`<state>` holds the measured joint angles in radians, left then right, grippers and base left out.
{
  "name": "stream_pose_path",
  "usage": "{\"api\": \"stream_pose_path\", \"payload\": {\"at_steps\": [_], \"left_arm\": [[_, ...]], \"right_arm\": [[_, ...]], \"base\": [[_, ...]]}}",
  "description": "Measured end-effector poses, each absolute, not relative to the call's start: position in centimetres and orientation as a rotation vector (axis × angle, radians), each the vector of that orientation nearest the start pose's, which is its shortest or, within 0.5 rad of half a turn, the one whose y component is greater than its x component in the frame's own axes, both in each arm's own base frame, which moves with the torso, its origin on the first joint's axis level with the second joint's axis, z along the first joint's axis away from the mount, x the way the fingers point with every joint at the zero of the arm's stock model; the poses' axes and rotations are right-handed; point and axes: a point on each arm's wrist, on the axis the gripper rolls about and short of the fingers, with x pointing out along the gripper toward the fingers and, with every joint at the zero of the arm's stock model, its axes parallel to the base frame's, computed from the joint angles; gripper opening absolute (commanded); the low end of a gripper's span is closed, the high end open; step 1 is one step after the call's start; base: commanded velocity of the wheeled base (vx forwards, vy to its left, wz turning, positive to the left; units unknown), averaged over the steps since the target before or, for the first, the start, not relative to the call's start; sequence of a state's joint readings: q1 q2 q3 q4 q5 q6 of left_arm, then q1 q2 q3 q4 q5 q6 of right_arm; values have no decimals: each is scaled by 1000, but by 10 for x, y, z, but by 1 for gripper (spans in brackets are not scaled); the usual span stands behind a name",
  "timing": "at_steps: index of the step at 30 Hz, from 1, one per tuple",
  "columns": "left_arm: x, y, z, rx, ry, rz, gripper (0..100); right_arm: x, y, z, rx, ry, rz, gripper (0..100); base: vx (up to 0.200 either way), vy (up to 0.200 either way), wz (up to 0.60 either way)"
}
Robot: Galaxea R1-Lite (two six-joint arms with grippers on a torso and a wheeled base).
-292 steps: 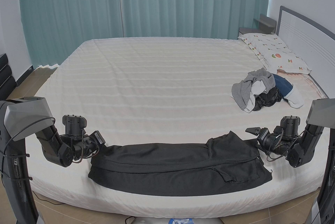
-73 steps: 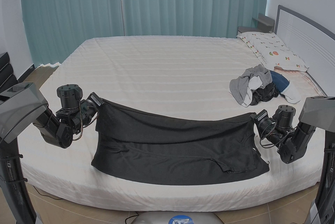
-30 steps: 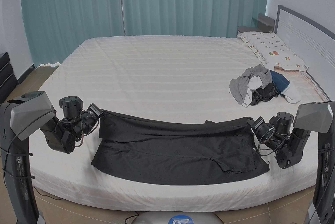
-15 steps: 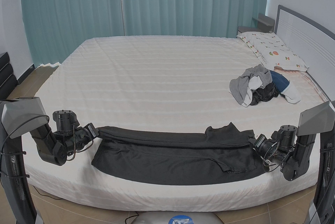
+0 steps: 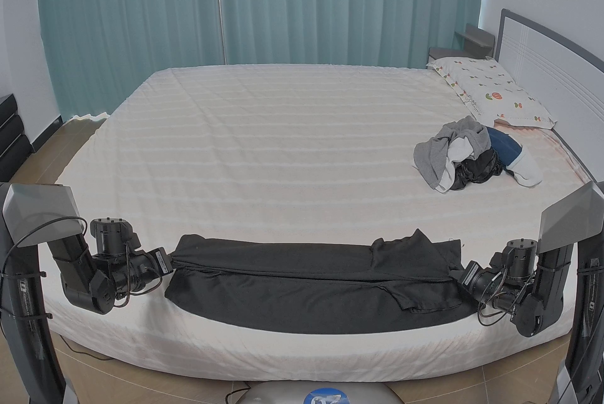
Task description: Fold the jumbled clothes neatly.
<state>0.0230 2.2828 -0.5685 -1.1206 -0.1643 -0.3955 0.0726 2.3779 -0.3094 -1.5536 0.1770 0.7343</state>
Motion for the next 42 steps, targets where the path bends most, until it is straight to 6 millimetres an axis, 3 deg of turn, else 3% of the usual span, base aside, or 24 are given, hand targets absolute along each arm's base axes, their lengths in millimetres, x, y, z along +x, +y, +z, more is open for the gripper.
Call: {"api": "stream_pose_path", "payload": {"at_steps": [8, 9, 17, 23, 30, 35, 42], "left_arm": [[328, 3, -20, -426, 611, -15, 0], [328, 3, -20, -428, 611, -14, 100], [327, 4, -20, -443, 614, -7, 100], [322, 8, -8, -557, 590, 20, 100], [300, 8, 11, -694, 604, -20, 100], [284, -4, 10, -668, 645, -64, 100], [282, -14, -3, -578, 651, -107, 100]], "right_arm": [[286, 24, -36, 742, 596, 33, 0], [286, 24, -37, 742, 597, 31, 100], [287, 22, -34, 761, 589, 27, 100], [283, 19, -17, 827, 546, 18, 100], [264, 17, -1, 883, 555, 8, 100], [253, 15, 0, 904, 603, 44, 100], [250, 7, 0, 920, 615, 46, 100]], "base": [[0, 0, 0], [0, 0, 0], [0, 0, 0], [0, 0, 0], [0, 0, 0], [0, 0, 0], [0, 0, 0]]}}
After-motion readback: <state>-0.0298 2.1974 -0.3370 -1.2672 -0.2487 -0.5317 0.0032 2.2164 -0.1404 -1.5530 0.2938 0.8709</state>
